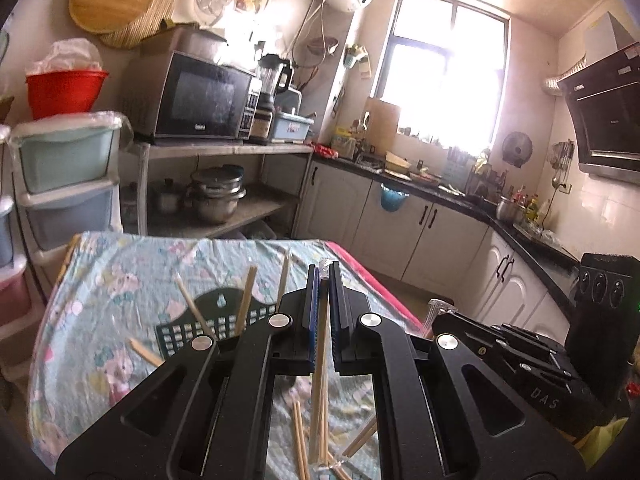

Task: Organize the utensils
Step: 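Lift the chopstick with the right gripper and lower it toward the caddy, then lower the held chopstick into the green caddy with the right gripper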

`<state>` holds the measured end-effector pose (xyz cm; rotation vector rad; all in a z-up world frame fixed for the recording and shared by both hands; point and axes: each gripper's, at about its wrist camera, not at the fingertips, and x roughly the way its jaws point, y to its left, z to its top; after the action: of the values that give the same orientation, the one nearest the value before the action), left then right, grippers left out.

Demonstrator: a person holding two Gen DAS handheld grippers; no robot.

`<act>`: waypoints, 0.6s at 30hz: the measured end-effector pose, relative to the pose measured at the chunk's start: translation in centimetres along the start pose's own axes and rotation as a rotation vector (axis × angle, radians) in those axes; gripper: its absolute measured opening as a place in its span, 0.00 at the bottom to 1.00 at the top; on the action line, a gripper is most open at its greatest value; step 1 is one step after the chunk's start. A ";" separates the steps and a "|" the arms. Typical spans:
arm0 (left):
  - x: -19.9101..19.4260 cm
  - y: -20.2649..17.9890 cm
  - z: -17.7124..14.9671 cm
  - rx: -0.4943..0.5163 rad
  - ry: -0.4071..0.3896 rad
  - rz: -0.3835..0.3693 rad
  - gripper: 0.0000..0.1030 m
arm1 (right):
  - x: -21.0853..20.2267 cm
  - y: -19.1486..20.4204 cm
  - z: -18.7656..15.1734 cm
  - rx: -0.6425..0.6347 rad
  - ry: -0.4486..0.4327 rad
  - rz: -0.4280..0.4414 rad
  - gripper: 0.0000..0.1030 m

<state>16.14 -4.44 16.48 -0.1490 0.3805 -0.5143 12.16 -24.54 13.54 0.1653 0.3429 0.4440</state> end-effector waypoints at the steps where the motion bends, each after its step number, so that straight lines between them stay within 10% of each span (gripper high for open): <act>1: -0.1 0.0 0.4 0.003 -0.008 0.003 0.03 | 0.1 0.1 0.3 -0.004 -0.006 0.002 0.05; 18: -2.9 0.8 6.0 0.047 -0.155 0.090 0.03 | 0.5 2.1 5.4 -0.062 -0.117 0.016 0.05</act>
<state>16.53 -2.01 22.72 -0.1247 0.2229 -0.4193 13.70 -22.91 18.93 0.1325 0.2132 0.4582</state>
